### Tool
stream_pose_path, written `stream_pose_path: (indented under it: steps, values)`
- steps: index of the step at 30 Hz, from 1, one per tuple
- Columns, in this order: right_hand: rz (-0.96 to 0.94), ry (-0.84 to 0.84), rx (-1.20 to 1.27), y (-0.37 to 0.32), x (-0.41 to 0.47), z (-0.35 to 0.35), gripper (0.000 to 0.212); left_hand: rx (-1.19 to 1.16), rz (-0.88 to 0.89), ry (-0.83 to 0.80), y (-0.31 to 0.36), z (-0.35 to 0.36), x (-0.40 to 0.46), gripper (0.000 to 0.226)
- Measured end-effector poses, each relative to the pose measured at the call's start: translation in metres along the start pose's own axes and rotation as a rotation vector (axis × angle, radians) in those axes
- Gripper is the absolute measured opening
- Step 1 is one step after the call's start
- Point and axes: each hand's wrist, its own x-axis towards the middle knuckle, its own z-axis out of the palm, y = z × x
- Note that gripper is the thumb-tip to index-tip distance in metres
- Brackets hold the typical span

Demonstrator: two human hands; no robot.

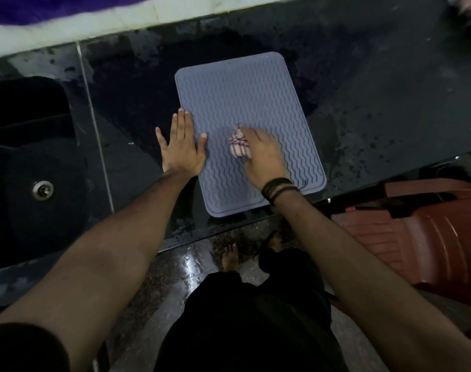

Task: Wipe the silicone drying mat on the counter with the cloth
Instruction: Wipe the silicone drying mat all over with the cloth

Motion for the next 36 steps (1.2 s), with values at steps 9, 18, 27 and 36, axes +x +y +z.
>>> stream_pose_path:
  steps: [9, 18, 27, 36]
  values:
    - [-0.188, -0.112, -0.342, 0.016, -0.059, 0.026, 0.070, 0.014, -0.015, 0.030, 0.002, 0.004, 0.001, 0.074]
    - [-0.056, -0.101, -0.059, 0.007, -0.047, -0.011, 0.057, -0.032, -0.016, 0.046, 0.001, 0.004, 0.000, 0.071]
    - [-0.167, -0.202, -0.335, -0.012, -0.015, 0.030, 0.075, -0.019, -0.014, 0.073, 0.001, 0.003, -0.001, 0.066]
    - [-0.198, -0.266, -0.244, 0.019, -0.091, 0.001, 0.068, -0.020, -0.036, 0.068, 0.003, 0.002, -0.002, 0.065]
